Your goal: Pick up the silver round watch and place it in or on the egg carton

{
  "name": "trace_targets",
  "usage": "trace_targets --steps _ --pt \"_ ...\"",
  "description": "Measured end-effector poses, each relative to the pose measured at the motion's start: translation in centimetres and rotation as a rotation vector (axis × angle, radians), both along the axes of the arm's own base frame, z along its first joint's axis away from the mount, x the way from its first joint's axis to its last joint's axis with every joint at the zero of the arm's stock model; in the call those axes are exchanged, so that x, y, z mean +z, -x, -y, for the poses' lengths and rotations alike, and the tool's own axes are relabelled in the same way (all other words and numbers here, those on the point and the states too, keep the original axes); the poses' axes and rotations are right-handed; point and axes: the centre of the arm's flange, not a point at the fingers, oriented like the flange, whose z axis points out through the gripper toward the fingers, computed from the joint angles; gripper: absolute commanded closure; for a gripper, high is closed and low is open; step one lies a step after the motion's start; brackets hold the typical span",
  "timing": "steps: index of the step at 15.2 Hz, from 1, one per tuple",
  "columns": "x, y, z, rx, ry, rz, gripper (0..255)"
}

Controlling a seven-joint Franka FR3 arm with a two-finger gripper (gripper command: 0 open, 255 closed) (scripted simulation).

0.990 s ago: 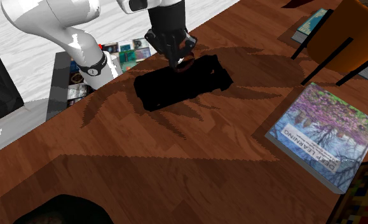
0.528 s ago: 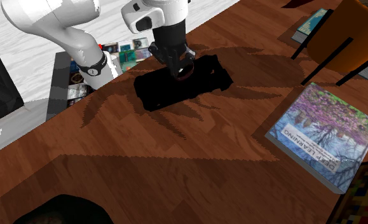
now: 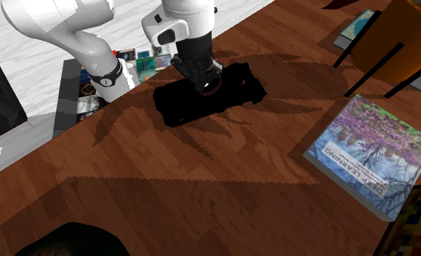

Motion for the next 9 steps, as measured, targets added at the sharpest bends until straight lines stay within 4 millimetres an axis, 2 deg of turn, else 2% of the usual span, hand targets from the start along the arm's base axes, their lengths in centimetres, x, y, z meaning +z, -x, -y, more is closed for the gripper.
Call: trace_targets --steps 1,2,8,9 --pt "0.0 0.0 0.0 0.0 0.0 0.0 255" --pt "0.0 0.0 0.0 0.0 0.0 0.0 0" --pt "0.0 0.0 0.0 0.0 0.0 0.0 0" --pt "0.74 0.0 0.08 0.0 -0.001 0.001 0"
